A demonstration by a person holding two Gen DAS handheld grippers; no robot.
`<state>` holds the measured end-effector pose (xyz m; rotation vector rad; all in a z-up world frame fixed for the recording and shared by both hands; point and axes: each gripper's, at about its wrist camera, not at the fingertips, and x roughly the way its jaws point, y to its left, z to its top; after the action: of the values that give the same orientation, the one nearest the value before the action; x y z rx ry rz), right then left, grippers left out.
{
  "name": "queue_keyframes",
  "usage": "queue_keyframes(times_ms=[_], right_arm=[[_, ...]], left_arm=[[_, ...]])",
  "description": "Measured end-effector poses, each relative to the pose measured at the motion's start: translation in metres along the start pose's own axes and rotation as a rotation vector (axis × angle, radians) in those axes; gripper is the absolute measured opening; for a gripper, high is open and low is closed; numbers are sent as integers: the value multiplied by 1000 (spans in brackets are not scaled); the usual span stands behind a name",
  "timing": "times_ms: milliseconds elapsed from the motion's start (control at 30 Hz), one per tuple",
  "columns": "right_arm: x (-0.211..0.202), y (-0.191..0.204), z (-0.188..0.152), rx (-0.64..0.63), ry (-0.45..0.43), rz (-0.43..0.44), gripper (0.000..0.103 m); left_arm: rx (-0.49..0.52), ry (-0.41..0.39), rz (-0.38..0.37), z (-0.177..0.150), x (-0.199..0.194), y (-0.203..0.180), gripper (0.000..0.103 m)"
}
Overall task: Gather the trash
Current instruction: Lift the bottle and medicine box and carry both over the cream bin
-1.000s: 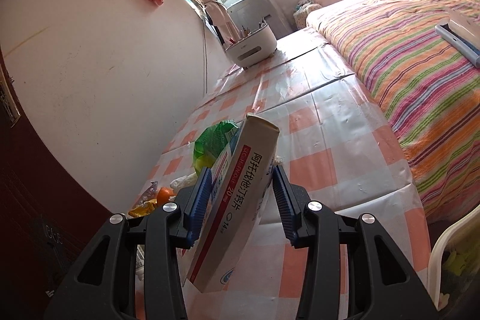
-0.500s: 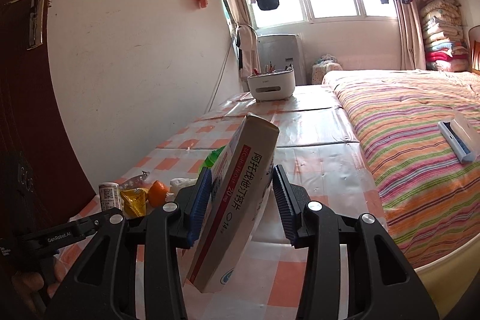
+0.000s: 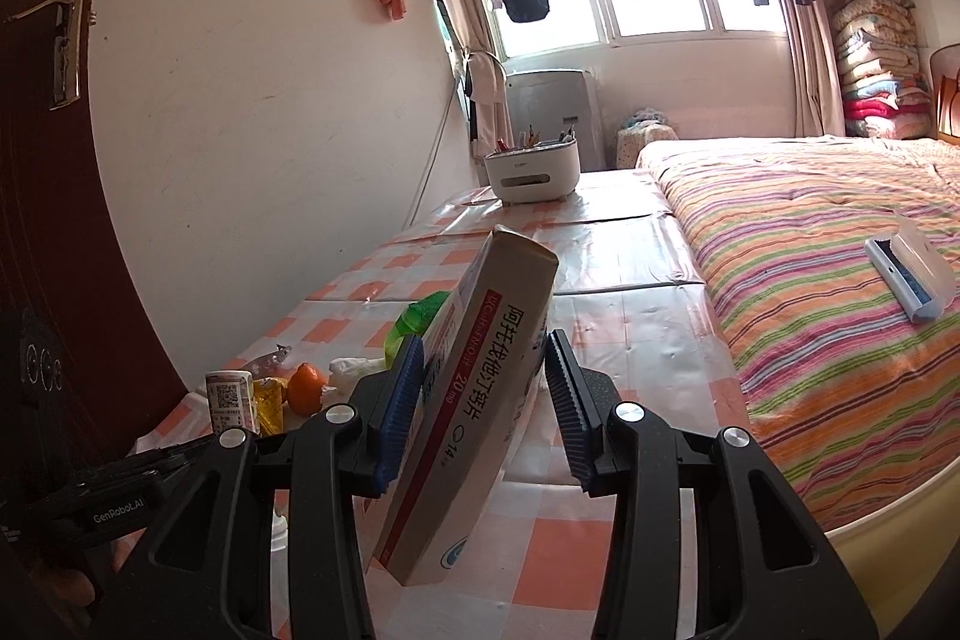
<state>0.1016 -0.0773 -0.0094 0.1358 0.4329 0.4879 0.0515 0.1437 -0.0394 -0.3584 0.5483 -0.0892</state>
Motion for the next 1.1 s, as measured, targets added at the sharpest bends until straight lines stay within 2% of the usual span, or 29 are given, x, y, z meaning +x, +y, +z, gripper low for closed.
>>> queue_keyframes(times_ms=[500,1100], right_arm=[[-15,-19,2,18,-15,-53,41],[-39,-51,1,47,-39,-116,41]], left_arm=[[134,51,-72,-15,17,-50,28],[199,82,-143,-23,31,-86,28]])
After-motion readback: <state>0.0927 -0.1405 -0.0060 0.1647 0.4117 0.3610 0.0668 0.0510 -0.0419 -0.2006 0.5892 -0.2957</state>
